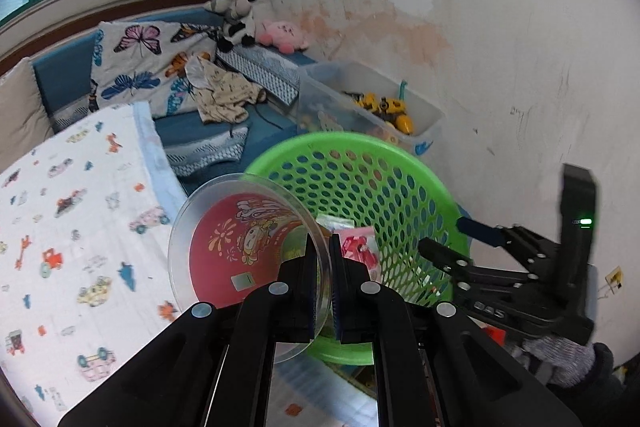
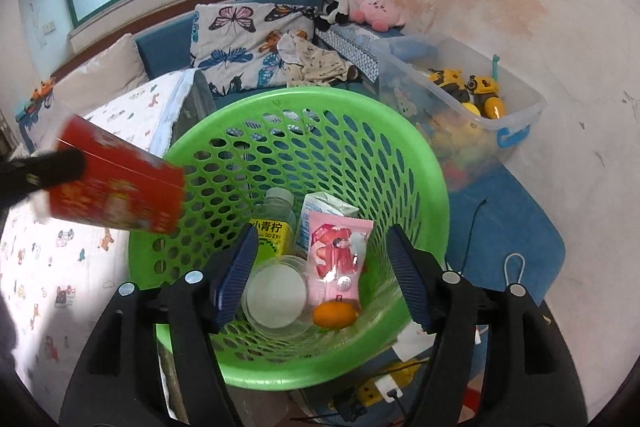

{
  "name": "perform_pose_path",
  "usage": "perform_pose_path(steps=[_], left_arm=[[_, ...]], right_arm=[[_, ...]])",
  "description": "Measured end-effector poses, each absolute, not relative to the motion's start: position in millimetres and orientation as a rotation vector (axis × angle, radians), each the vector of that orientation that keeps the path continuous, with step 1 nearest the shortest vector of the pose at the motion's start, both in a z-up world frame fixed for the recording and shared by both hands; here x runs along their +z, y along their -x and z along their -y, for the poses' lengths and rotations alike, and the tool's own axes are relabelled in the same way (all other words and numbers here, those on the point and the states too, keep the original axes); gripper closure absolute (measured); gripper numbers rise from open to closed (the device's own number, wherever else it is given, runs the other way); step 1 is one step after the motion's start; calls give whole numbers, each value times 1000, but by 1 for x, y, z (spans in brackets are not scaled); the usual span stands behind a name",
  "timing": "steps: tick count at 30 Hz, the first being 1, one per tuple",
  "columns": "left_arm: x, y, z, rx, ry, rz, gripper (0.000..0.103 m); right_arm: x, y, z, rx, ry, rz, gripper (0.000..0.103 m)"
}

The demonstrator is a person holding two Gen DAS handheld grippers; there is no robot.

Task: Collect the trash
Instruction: 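Drop the red cup into the basket with the left gripper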

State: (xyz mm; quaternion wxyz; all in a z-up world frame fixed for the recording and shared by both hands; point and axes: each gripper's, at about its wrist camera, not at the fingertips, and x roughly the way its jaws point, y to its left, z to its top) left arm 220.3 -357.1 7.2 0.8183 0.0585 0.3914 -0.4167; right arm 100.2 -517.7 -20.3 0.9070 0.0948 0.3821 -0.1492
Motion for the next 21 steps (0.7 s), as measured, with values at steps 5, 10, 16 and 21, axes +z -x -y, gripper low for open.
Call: perform_pose_path(steps=[5, 10, 16, 21], left_arm=[[-10, -221, 375, -883, -146, -876, 97], [-21, -219, 377, -886, -158, -904, 93], [-17, -216, 372, -882, -155, -896, 65], [-13, -212, 361, -891, -143, -890, 61]], right_arm=[[-19, -90, 516, -294, -212, -777, 31], [-18, -84, 515, -287, -227, -770, 30], [-19, -80, 512, -282, -245, -765, 30], [-17, -76, 508, -273, -255, -763, 30]])
